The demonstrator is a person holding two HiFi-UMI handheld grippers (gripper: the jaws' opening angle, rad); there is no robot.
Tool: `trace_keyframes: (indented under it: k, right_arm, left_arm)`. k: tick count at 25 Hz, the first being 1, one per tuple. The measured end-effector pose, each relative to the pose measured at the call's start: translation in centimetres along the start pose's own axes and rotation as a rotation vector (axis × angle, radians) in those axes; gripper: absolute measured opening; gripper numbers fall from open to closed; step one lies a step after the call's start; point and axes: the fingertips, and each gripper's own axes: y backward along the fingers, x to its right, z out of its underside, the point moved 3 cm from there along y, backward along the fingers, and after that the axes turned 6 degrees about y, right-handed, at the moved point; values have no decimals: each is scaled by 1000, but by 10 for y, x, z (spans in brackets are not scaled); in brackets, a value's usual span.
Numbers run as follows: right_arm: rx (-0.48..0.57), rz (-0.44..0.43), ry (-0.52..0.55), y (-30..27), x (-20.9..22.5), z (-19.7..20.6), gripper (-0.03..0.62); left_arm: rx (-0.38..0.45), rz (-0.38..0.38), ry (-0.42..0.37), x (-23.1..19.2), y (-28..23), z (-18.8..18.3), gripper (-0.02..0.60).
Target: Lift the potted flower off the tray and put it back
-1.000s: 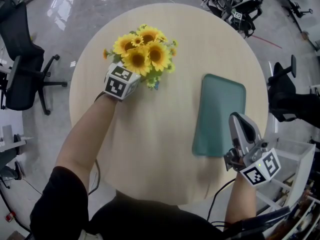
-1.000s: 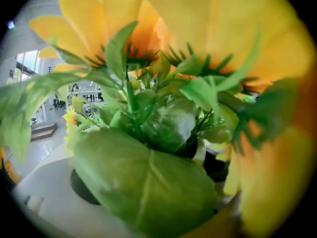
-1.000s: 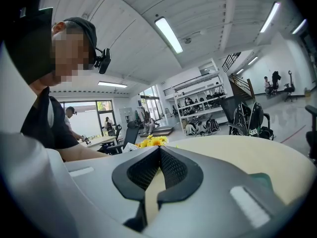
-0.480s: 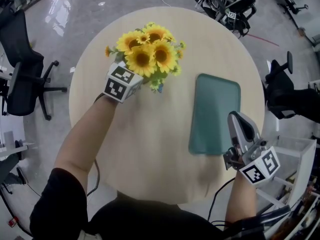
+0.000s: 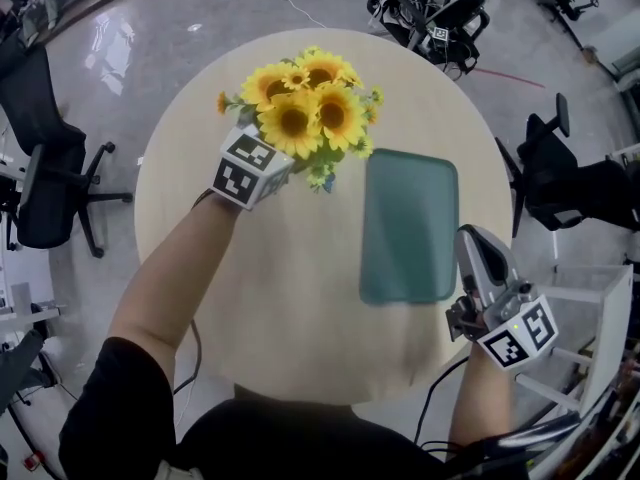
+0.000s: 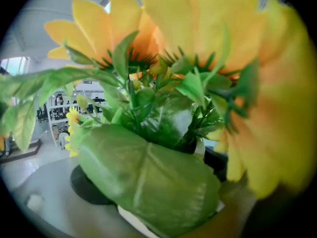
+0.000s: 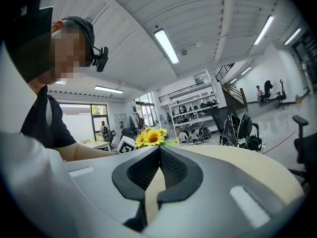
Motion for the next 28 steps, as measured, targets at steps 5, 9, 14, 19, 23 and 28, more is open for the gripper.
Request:
trace_keyframes:
  k: [5,9,14,19,23,28]
  right_arm:
    - [23,37,0,29,7,-8,14]
    - [42,70,-5,69,33,-6,14]
    - [44,113,-13,93,44,-7,14]
    - [48,161,-23,118,57,-4,14]
    - [47,191,-34,140,75,3,14]
    - [47,222,-47,163,90,12,14]
  left_arm:
    - [8,37,-28,31,-11,-21,525]
    - [2,73,-56,77,-38,-34,525]
    - [0,135,-67,109,-61,-38,525]
    - [-23,184,-81,141,-82,-32,525]
    - [-41,217,-94,172,-104,-28,525]
    - [-68,251,-106,200,-128,-16,525]
